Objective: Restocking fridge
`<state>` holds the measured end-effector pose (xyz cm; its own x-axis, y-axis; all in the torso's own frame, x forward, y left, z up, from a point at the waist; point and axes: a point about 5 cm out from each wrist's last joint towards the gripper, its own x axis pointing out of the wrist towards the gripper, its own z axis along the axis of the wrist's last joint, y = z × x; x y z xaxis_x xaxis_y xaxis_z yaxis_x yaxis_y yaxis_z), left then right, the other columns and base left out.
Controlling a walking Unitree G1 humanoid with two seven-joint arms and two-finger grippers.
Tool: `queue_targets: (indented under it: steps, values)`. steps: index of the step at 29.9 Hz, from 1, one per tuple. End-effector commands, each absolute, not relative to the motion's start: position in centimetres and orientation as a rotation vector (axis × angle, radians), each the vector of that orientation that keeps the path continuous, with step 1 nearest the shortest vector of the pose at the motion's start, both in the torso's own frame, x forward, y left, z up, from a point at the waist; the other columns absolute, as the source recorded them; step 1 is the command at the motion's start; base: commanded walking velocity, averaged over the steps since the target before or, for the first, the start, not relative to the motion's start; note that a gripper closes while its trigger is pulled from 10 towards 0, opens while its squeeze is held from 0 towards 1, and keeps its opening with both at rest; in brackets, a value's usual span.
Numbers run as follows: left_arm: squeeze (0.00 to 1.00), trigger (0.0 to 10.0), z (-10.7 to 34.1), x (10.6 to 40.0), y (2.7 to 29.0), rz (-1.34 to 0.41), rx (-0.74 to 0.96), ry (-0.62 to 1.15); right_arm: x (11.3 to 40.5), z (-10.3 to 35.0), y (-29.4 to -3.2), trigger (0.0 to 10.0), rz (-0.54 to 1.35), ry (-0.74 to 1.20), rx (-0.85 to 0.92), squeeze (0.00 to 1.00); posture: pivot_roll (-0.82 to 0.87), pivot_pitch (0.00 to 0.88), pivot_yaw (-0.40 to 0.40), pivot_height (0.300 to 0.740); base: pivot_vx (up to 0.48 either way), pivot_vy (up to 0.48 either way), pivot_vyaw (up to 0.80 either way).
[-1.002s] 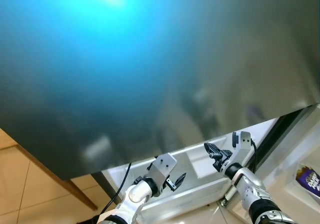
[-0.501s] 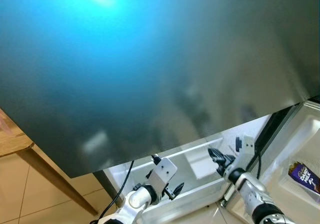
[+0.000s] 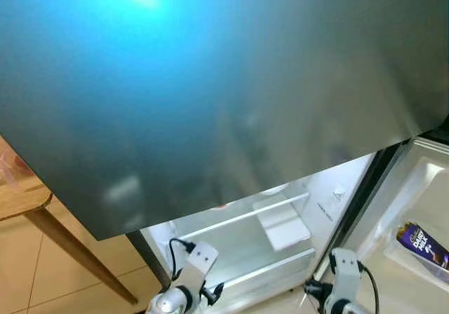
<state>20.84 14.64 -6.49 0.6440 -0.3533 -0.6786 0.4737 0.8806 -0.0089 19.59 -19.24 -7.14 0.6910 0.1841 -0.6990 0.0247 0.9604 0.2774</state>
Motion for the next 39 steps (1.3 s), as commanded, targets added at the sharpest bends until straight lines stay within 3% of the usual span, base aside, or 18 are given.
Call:
queue_targets:
  steps: [1,4,11,19,27,39]
  values:
    - [0.00,10.0,-7.2,19.9,16.0,-0.413,0.161,0.795,19.1,-7.5,-19.4,10.0,0.078,0.838,0.255,0.00,-0.02,0.033,0.009,0.740,0.000,0.000,0.00]
    - [0.00,10.0,-8.3,17.9,17.0,-0.312,0.096,0.894,16.9,-8.5,-20.6,10.0,-0.023,0.933,0.178,0.00,-0.03,0.032,0.009,0.740,0.000,0.000,0.00]
    - [0.00,10.0,-8.7,17.0,17.2,-0.296,0.027,0.914,15.2,-9.2,-21.2,10.0,-0.065,0.990,0.153,0.00,-0.03,0.031,0.008,0.740,0.000,0.000,0.00]
    - [0.00,10.0,-7.5,18.9,15.9,-0.422,0.002,0.828,14.1,-9.6,-21.3,10.0,-0.088,1.031,0.137,0.00,-0.03,0.019,0.011,0.740,0.000,0.000,0.00]
    - [0.00,10.0,-6.7,20.4,14.5,-0.527,0.052,0.794,13.7,-9.8,-21.2,10.0,-0.094,1.047,0.137,0.00,-0.03,0.019,0.011,0.740,0.062,-0.392,0.00]
    - [0.00,10.0,-8.6,16.9,17.0,-0.401,0.038,0.946,12.6,-10.2,-21.2,10.0,-0.101,1.084,0.134,0.00,-0.04,0.024,0.010,0.740,0.000,0.000,0.00]
